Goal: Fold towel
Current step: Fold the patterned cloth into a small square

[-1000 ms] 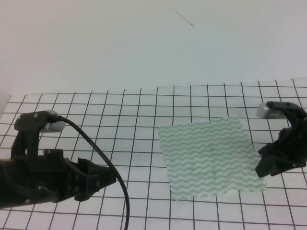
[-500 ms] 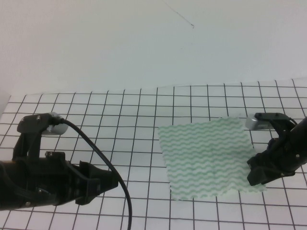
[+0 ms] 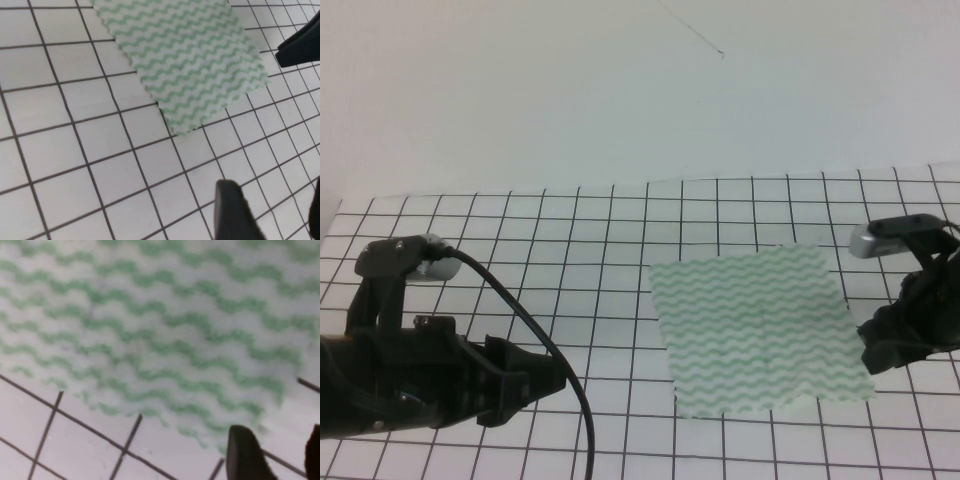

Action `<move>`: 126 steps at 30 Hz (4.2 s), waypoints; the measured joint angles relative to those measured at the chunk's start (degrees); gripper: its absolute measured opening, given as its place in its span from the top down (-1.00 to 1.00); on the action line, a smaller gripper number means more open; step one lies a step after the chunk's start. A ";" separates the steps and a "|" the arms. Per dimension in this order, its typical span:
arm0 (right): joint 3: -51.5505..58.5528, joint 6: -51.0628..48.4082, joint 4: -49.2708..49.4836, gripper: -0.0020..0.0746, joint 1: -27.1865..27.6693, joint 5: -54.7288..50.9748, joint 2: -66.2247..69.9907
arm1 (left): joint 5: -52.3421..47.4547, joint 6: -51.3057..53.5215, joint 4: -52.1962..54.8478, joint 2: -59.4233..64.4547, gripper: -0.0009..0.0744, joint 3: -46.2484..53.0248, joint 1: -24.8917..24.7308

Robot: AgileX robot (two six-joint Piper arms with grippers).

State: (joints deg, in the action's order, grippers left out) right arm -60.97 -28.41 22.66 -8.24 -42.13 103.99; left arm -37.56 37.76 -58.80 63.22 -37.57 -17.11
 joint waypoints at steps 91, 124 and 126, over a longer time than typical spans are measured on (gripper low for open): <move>-20.59 -8.76 -3.36 0.17 -1.99 7.46 7.11 | 0.15 1.44 1.07 0.03 0.15 0.00 0.00; -30.57 -46.92 -11.10 0.16 -5.21 2.60 20.83 | 2.36 4.18 6.88 7.35 0.15 -5.72 0.00; -30.57 -47.07 -11.10 0.16 -5.21 2.35 21.21 | 2.36 4.18 6.88 7.35 0.15 -5.72 0.00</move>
State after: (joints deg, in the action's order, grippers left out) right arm -91.53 -75.49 11.56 -13.44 -39.78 125.20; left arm -35.21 41.94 -51.92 70.57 -43.29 -17.11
